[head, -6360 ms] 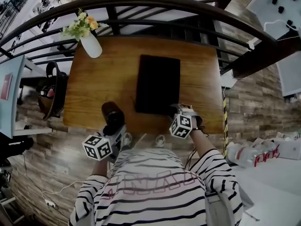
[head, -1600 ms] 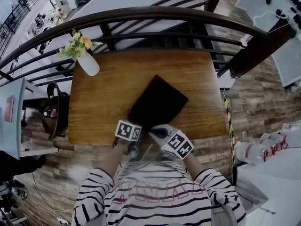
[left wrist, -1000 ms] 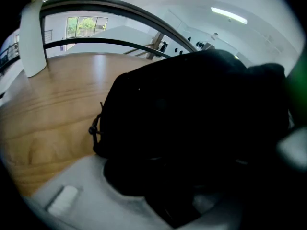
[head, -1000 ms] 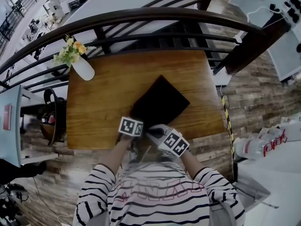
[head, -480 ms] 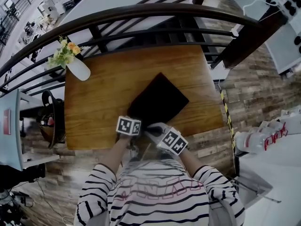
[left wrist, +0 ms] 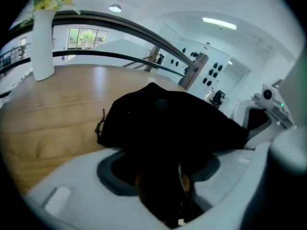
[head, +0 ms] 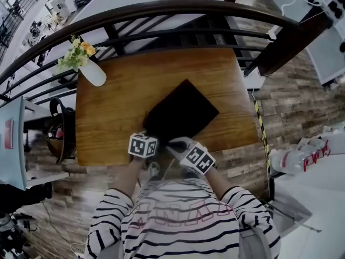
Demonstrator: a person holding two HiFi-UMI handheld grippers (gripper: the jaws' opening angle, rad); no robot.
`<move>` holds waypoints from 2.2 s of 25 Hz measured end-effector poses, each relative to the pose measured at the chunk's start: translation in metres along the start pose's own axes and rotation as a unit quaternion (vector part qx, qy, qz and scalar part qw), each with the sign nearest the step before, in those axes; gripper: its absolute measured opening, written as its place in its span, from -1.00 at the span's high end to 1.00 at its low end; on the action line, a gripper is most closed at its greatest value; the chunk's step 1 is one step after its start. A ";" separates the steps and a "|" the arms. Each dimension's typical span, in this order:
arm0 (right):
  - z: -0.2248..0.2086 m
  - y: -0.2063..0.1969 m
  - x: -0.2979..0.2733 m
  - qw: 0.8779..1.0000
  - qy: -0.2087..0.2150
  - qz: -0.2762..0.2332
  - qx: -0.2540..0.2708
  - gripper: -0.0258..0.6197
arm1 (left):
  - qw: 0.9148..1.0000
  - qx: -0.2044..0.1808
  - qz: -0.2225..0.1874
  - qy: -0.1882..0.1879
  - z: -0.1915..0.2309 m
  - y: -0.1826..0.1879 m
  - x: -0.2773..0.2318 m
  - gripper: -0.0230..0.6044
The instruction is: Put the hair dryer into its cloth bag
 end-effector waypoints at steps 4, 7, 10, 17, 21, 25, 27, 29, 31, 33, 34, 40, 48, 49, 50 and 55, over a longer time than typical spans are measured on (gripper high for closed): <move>0.002 0.001 -0.006 1.000 -0.001 0.003 0.000 0.89 | 1.000 0.004 -0.008 -0.003 0.004 -0.008 0.009 0.09; 0.006 0.005 -0.007 1.000 -0.001 0.003 -0.001 0.89 | 1.000 0.003 -0.011 -0.004 0.007 -0.016 0.018 0.07; 0.005 0.006 -0.009 1.000 -0.002 0.004 -0.003 0.88 | 1.000 0.004 -0.015 -0.004 0.010 -0.021 0.024 0.05; 0.006 0.001 -0.014 1.000 -0.006 0.001 -0.011 0.89 | 1.000 -0.023 -0.020 -0.002 0.007 -0.036 0.037 0.04; 0.006 0.003 -0.013 1.000 -0.007 -0.001 -0.019 0.89 | 0.998 -0.054 -0.012 0.009 0.005 -0.049 0.048 0.04; 0.005 0.002 -0.013 1.000 -0.008 -0.003 -0.022 0.88 | 0.997 -0.074 -0.018 0.021 0.002 -0.062 0.057 0.04; 0.005 0.002 -0.014 1.000 -0.007 -0.003 -0.023 0.89 | 0.996 -0.079 -0.023 0.019 -0.002 -0.065 0.060 0.04; 0.005 0.004 -0.015 1.000 -0.007 -0.004 -0.024 0.89 | 0.996 -0.080 -0.027 0.013 -0.004 -0.067 0.063 0.01; 0.006 0.006 -0.016 1.000 -0.006 -0.004 -0.023 0.89 | 0.996 -0.083 -0.028 0.012 -0.005 -0.070 0.064 -0.05; 0.006 0.006 -0.015 1.000 -0.006 -0.003 -0.023 0.89 | 0.996 -0.090 -0.024 0.014 -0.008 -0.074 0.064 -0.08; 0.007 0.005 -0.015 1.000 -0.005 -0.003 -0.024 0.88 | 0.995 -0.093 -0.023 0.014 -0.009 -0.077 0.063 -0.10; 0.007 0.005 -0.015 1.000 -0.003 -0.001 -0.024 0.89 | 0.993 -0.117 0.007 0.032 -0.011 -0.090 0.042 -0.12; 0.009 0.007 -0.014 1.000 -0.003 -0.002 -0.022 0.88 | 0.986 -0.152 0.037 0.061 -0.011 -0.086 0.031 0.09; 0.009 0.006 -0.014 1.000 -0.002 -0.002 -0.022 0.89 | 0.986 -0.150 0.037 0.058 -0.013 -0.085 0.032 0.16; 0.009 0.006 -0.014 1.000 -0.001 -0.003 -0.022 0.89 | 0.988 -0.144 0.033 0.054 -0.013 -0.084 0.032 0.18; 0.010 0.010 -0.016 1.000 0.000 -0.002 -0.017 0.88 | 0.994 -0.108 0.008 0.028 -0.011 -0.074 0.031 0.21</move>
Point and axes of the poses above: the fingertips, and each gripper's own axes: x backward along the fingers, z to its left, y out of its top, the point moved 8 cm from there along x, backward along the fingers, and after that the axes turned 8 degrees about z, right-handed, at the moved point
